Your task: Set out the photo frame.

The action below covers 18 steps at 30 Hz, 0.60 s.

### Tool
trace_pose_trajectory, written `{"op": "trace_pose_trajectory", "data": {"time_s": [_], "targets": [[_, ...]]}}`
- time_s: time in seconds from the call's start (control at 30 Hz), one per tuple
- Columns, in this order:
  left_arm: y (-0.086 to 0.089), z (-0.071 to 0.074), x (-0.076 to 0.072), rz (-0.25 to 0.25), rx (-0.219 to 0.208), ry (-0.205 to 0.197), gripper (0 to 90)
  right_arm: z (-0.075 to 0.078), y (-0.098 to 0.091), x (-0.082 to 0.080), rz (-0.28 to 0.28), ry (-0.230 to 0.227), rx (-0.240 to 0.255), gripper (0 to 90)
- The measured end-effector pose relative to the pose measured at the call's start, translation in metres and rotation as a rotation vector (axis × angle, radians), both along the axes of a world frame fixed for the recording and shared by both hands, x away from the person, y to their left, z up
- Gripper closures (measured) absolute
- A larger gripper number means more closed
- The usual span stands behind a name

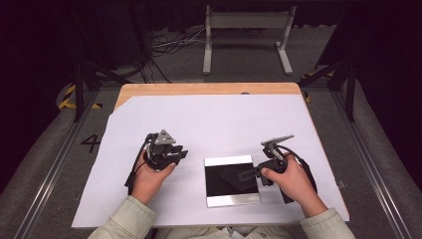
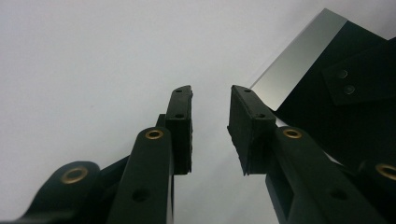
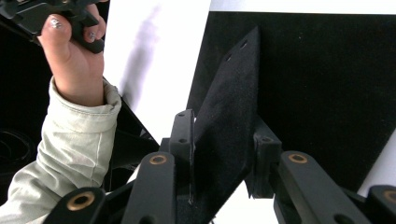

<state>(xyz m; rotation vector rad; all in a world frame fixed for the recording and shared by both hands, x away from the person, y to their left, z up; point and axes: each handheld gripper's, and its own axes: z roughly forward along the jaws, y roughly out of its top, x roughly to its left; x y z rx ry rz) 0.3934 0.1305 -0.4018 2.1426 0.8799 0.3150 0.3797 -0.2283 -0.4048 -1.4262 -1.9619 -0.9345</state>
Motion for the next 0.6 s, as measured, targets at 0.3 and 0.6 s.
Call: {"op": "trace_pose_trajectory", "data": {"time_s": [0.3,0.6], "targets": [[0.000,0.000,0.000,-0.004,0.005,-0.002,70.3,0.010,-0.002,-0.002,0.032,-0.094,0.024,76.6],[0.000,0.000,-0.001,0.002,-0.001,0.001,70.3,0.022,-0.005,-0.006,0.036,-0.171,0.077,86.3]]}}
